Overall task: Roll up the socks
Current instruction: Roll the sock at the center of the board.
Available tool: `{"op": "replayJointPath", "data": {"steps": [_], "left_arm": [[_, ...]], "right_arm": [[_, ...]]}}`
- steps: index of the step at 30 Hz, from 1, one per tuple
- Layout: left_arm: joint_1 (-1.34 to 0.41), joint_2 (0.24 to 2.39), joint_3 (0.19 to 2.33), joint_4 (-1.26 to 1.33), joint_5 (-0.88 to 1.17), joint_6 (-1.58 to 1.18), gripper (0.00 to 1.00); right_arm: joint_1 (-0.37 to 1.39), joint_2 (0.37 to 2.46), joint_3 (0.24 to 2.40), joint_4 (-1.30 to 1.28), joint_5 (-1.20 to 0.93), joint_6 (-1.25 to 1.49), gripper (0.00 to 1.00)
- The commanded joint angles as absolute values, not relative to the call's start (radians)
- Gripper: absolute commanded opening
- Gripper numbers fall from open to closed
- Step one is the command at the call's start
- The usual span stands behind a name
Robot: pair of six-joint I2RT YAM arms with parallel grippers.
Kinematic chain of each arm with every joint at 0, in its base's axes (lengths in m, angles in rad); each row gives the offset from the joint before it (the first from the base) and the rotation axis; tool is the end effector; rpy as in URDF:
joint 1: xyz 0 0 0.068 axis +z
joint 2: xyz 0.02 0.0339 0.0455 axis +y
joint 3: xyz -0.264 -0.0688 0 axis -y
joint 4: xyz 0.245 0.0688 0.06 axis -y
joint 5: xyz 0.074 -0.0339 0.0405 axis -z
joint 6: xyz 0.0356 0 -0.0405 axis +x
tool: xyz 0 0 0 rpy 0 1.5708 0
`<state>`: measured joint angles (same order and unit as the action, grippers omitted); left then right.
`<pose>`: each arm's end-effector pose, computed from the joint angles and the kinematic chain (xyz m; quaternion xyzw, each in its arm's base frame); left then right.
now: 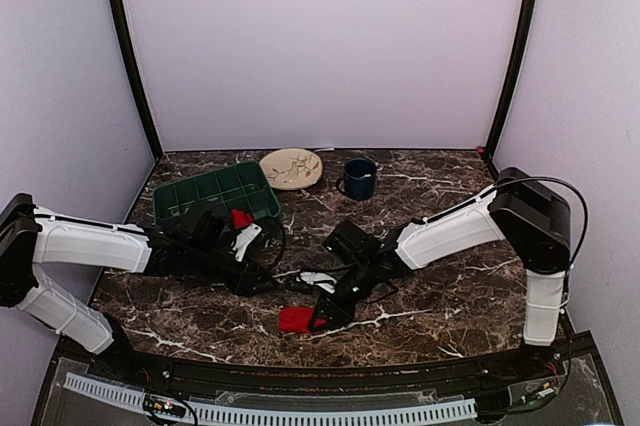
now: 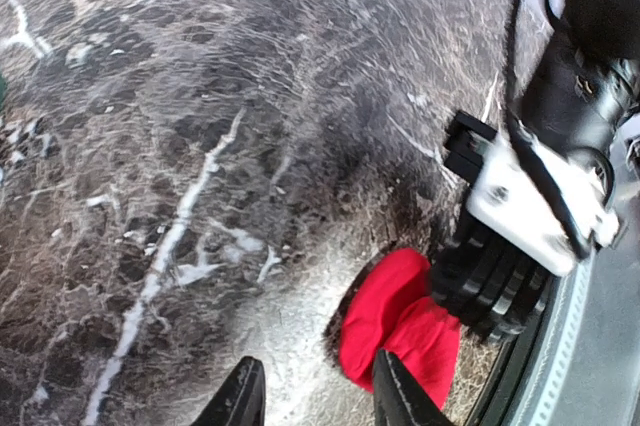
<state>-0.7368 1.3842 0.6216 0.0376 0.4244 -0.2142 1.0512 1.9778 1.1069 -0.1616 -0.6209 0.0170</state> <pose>0.1896 -0.1918 0.1765 0.3138 0.8389 -0.3544 0.2688 0.1712 0.3410 0.1188 -0.5244 0.7577 0.3824 0.0680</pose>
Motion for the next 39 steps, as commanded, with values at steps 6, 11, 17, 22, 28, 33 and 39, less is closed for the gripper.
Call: {"op": "replayJointPath", "data": {"steps": [6,11,17,22,28,33,39], "left_arm": [[-0.897,1.342,0.634,0.023,0.155,-0.102,0.39],[-0.925,1.286,0.611,0.048,0.123,-0.065,0.38],[-0.997,1.248,0.605,0.058,0.101,0.012,0.38],[-1.089,1.273,0.641,0.014,0.032,0.101,0.38],[-1.188,1.308,0.661,0.000,-0.058,0.183,0.38],[-1.247,1.345,0.677,-0.019,-0.084,0.254,0.35],[-1.286,1.404,0.690,-0.040,-0.155,0.299,0.35]], "right_arm": [[0.990,2.079,1.136,-0.276,-0.814,0.106,0.00],[0.983,2.096,1.169,-0.300,-0.845,0.120,0.00],[0.980,2.123,1.211,-0.311,-0.888,0.153,0.00],[0.975,2.147,1.245,-0.344,-0.910,0.177,0.00],[0.963,2.178,1.267,-0.371,-0.942,0.210,0.00],[0.954,2.183,1.261,-0.385,-0.963,0.226,0.00],[0.951,2.185,1.274,-0.414,-0.969,0.218,0.00]]}}
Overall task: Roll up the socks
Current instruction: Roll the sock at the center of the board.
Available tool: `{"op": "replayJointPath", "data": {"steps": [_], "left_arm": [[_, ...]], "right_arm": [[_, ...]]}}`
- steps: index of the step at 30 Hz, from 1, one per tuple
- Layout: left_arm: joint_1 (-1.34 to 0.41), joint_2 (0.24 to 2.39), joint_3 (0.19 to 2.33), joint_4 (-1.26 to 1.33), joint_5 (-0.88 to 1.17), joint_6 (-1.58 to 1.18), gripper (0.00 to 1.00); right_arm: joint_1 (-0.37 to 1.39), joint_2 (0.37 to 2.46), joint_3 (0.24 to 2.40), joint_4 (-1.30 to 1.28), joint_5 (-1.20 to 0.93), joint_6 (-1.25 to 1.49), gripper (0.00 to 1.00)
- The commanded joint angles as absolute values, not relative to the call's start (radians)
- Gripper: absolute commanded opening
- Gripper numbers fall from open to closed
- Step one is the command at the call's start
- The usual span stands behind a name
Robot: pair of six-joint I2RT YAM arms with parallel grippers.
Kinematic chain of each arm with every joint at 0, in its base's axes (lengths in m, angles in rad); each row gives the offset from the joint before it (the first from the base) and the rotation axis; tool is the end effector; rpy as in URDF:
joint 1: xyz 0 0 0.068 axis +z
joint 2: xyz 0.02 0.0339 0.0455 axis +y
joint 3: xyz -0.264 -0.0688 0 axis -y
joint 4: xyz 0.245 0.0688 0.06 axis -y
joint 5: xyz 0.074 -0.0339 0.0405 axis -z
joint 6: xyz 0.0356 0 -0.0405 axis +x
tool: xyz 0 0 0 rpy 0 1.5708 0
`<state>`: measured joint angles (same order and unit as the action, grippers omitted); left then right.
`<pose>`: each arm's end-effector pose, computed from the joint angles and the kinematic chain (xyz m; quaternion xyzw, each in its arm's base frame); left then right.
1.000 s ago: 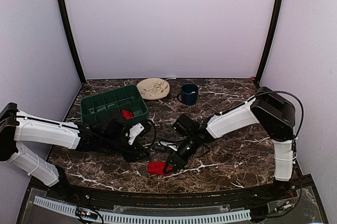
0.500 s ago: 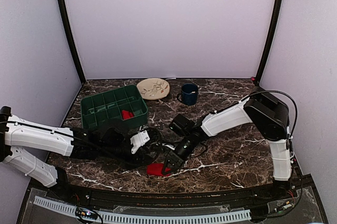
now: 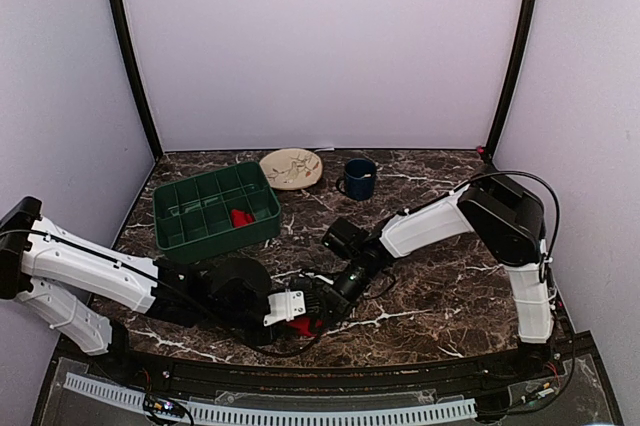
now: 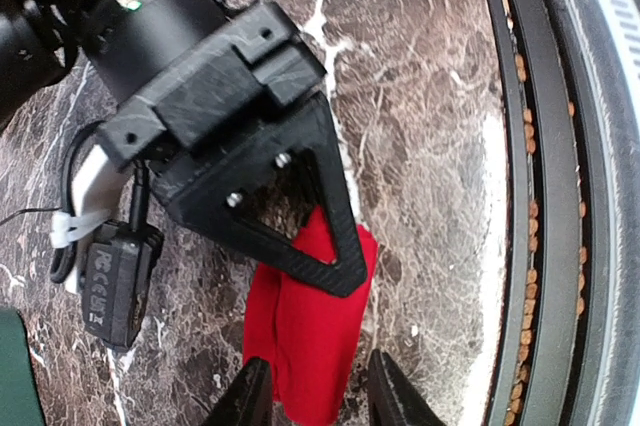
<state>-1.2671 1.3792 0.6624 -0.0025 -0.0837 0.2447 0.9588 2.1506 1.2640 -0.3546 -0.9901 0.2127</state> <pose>0.0854 -0.2627 0.1848 0.6116 0.6740 -0.1686 0.3785 0.2033 0.3414 0.0939 0.3889 -0.7799 -0.4703 0.1388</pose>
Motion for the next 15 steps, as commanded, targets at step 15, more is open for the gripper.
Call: {"op": "replayJointPath", "data": {"steps": [15], "left_arm": [[-1.320,1.464,0.703,-0.052,-0.173,0.366,0.35]], "right_arm": [[0.950,2.197,1.298,-0.457,-0.987,0.194,0.00]]}}
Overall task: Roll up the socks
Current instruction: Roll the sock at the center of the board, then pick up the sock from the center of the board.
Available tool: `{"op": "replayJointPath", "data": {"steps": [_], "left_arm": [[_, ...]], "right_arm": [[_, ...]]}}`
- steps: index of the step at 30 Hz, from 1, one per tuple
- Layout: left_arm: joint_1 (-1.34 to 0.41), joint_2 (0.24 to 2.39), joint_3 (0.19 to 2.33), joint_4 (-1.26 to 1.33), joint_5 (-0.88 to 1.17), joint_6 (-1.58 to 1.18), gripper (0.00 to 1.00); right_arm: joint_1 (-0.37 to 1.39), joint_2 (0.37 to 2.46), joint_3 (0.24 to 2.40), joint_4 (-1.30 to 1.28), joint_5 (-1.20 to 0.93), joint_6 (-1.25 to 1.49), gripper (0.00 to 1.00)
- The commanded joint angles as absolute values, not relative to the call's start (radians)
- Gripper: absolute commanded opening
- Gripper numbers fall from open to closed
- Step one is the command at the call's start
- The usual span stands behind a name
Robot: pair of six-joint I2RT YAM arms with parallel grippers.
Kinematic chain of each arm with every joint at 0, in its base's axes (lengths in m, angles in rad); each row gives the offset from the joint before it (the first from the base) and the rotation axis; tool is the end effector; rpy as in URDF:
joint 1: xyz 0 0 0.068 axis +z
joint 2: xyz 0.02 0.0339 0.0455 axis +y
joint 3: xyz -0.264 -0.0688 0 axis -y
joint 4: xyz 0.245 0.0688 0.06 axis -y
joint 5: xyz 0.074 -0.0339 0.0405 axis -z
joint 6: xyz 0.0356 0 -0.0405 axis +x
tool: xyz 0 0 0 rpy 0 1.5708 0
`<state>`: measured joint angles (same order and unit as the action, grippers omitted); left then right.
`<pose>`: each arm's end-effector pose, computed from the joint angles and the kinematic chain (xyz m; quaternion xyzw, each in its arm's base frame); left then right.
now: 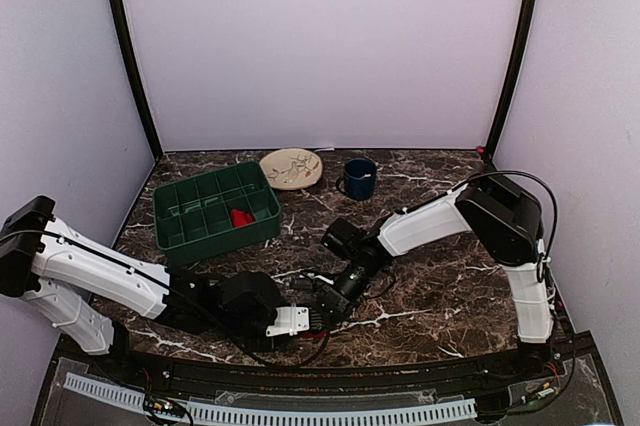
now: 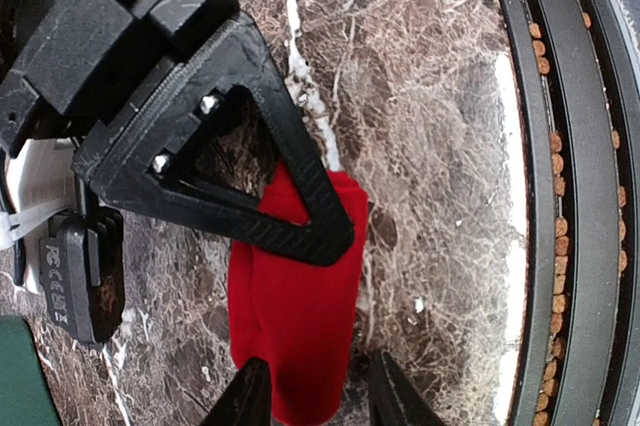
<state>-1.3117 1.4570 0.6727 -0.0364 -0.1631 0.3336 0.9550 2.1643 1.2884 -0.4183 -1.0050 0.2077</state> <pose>0.0774 -0.2694 0.1654 0.6594 0.6528 -0.1046 0.3579 0.2042 0.3406 0.0930 0.3787 -0.7839 -0.4650 0.1610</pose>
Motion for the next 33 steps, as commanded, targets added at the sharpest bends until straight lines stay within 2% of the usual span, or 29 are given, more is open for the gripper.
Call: {"op": "replayJointPath", "data": {"steps": [1,22,33], "left_arm": [[-1.322,1.465,0.701,-0.045,-0.172,0.372,0.35],[-1.339,1.545,0.710,-0.020,-0.187,0.402,0.33],[-1.339,1.592,0.713,0.007,-0.259,0.410,0.34]], "right_arm": [[0.950,2.197,1.299,-0.458,-0.990,0.195,0.00],[0.948,2.218,1.334,-0.516,-1.037,0.159,0.00],[0.948,2.222,1.333,-0.521,-1.063,0.151,0.00]]}}
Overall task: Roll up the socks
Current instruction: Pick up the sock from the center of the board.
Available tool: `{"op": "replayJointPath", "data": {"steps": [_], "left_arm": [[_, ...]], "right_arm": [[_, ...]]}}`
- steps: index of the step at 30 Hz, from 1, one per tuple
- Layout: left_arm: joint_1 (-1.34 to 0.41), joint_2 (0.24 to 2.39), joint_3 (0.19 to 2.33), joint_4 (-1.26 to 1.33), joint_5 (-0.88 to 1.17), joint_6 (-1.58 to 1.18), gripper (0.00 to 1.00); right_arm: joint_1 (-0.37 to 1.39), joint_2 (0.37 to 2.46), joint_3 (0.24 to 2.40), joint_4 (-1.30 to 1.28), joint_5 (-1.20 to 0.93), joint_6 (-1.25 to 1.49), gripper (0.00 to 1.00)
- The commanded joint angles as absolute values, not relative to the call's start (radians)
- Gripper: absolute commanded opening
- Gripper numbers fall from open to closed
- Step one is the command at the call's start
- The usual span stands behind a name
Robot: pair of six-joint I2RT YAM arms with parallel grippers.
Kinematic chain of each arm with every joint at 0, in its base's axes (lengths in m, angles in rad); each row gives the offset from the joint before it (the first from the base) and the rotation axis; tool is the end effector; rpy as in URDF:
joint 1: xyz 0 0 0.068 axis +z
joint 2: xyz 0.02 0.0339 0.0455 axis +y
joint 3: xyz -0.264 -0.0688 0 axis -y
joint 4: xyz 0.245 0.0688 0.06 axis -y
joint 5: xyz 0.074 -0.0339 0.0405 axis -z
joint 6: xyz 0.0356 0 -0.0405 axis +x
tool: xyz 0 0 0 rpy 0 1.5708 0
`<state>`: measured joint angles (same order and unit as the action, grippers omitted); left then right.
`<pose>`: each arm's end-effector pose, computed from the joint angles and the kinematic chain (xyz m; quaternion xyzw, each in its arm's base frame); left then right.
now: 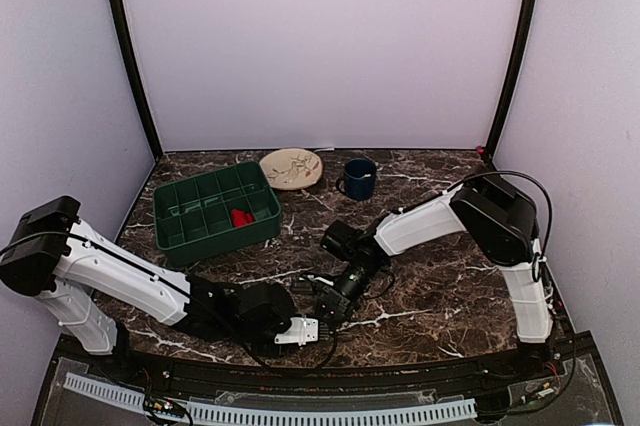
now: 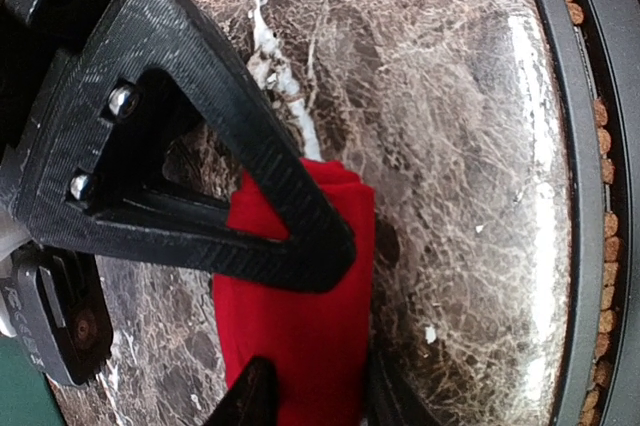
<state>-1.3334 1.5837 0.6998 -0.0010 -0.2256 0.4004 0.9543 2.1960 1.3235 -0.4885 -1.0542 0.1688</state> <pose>0.0769 -0.2839 0.1420 0.6889 0.6345 -0.0556 0.3461 0.2043 0.3419 0.0889 0.3776 -0.7739 -0.4716 0.1898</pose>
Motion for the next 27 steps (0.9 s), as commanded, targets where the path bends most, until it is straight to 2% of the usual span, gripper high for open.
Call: {"op": "replayJointPath", "data": {"steps": [1,11,16,22,27], "left_arm": [[-1.338,1.595,0.713,0.009,-0.261,0.411,0.34],[-1.337,1.647,0.735,-0.021,-0.239,0.393,0.33],[-1.319,1.672,0.759,-0.068,-0.195,0.352,0.26],[-1.299,1.692,0.775,-0.099,-0.168,0.341,0.15],[-1.281,1.712,0.804,-0.134,-0.135,0.333,0.11]], "right_arm": [[0.948,2.224,1.333,-0.524,-1.063,0.149,0.00],[0.948,2.226,1.340,-0.535,-1.072,0.139,0.01],[0.948,2.226,1.337,-0.534,-1.080,0.138,0.03],[0.947,2.219,1.327,-0.529,-1.086,0.144,0.13],[0.944,2.210,1.307,-0.509,-1.081,0.159,0.22]]}}
